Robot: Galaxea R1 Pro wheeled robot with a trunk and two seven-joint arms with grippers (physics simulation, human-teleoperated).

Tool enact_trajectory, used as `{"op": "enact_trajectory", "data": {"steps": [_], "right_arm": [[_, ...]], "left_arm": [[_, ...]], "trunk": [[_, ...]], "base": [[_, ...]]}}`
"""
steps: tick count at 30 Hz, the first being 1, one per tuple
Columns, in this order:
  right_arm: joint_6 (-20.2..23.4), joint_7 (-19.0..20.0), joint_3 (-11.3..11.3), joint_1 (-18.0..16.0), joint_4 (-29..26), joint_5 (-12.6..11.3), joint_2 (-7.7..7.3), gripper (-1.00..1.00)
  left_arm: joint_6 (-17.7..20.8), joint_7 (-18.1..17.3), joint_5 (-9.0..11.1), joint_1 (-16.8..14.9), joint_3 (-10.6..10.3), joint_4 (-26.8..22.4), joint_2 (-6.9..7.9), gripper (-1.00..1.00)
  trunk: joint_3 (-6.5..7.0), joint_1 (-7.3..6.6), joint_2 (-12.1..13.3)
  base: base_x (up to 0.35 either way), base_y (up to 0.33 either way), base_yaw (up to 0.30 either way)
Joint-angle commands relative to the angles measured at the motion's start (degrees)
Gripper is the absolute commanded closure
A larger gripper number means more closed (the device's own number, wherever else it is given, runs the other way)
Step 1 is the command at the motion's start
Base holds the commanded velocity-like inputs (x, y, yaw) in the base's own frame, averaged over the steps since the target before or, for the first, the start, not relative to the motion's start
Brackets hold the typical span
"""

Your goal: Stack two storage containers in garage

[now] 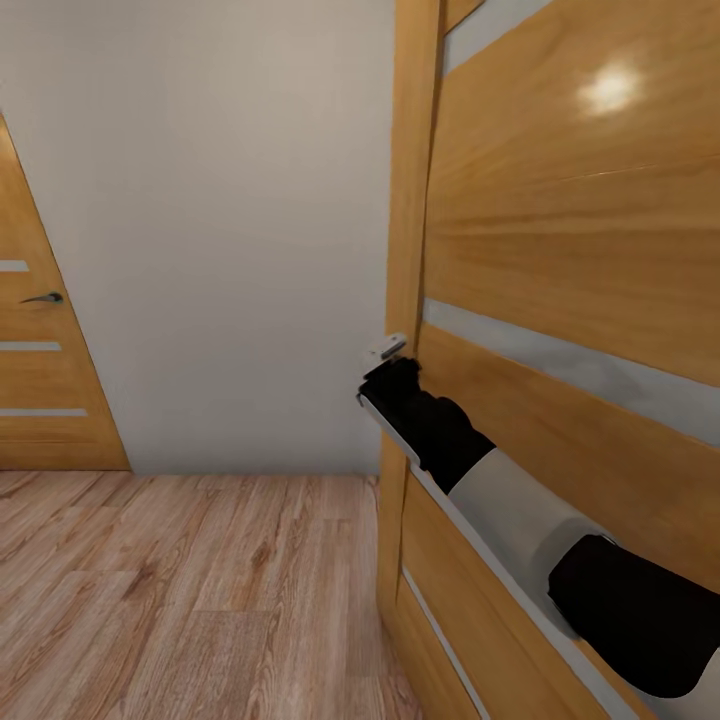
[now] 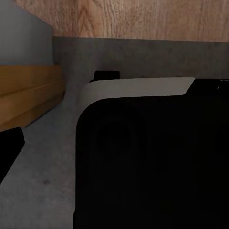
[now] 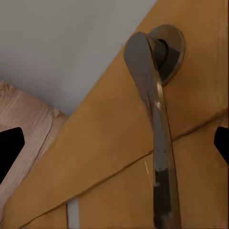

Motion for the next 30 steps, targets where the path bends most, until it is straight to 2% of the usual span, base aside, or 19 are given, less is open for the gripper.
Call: {"op": "enact_trajectory", "data": {"steps": [1, 4, 6, 10, 14, 18, 22, 25, 30], "right_arm": [[0.22, -1.72, 0.08, -0.02, 0.05, -0.59, 0.00, -1.00], [0.36, -6.24, -0.01, -0.02, 0.65, -0.64, 0.00, -1.00], [-0.03, -8.13, -0.17, -0.62, 3.17, -0.75, 0.00, -1.00], [-1.50, -8.69, -0.22, -1.44, 6.64, -0.84, 0.00, -1.00], [-2.32, -8.79, -0.25, -1.84, 7.36, -0.85, 0.00, -1.00], [-3.17, -8.95, -0.30, -4.06, 10.59, -0.91, 0.00, -1.00], [-5.88, -8.98, -0.37, -5.89, 15.01, -0.98, 0.00, -1.00], [-7.52, -8.96, -1.33, -7.89, 18.79, -1.10, 0.00, -1.00], [-8.88, -8.95, -2.22, -8.80, 20.41, -1.12, 0.00, -1.00]], "left_arm": [[-0.15, 0.02, 0.10, -0.02, 0.06, 0.01, 0.00, -1.00], [-0.16, 0.05, 0.10, -0.02, 0.09, 0.01, 0.00, -1.00], [-0.18, 0.03, 0.10, -0.02, 0.08, 0.01, 0.00, -1.00], [-0.21, 0.02, 0.10, -0.02, 0.06, 0.01, 0.00, -1.00], [-0.19, 0.05, 0.10, -0.02, 0.06, 0.01, 0.00, -1.00], [-0.20, 0.05, 0.11, -0.02, 0.06, 0.01, 0.00, -1.00], [-0.22, -0.01, 0.12, -0.02, 0.06, 0.01, 0.00, -1.00], [-0.22, 0.04, 0.11, -0.02, 0.11, 0.01, 0.00, -1.00], [-0.18, 0.06, 0.10, -0.02, 0.14, 0.01, 0.00, -1.00]], "trunk": [[-0.06, 0.00, -0.03], [-0.06, 0.00, -0.03], [-0.06, 0.00, -0.03], [-0.06, 0.00, -0.03], [-0.06, 0.00, -0.03], [-0.06, 0.00, -0.03], [-0.06, 0.00, -0.03], [-0.06, 0.00, -0.03], [-0.06, 0.00, -0.03]], "base": [[0.000, 0.000, 0.000], [0.000, 0.000, 0.000], [0.000, 0.000, 0.000], [0.000, 0.000, 0.000], [0.000, 0.000, 0.000], [0.000, 0.000, 0.000], [0.000, 0.000, 0.000], [0.000, 0.000, 0.000], [0.000, 0.000, 0.000]]}}
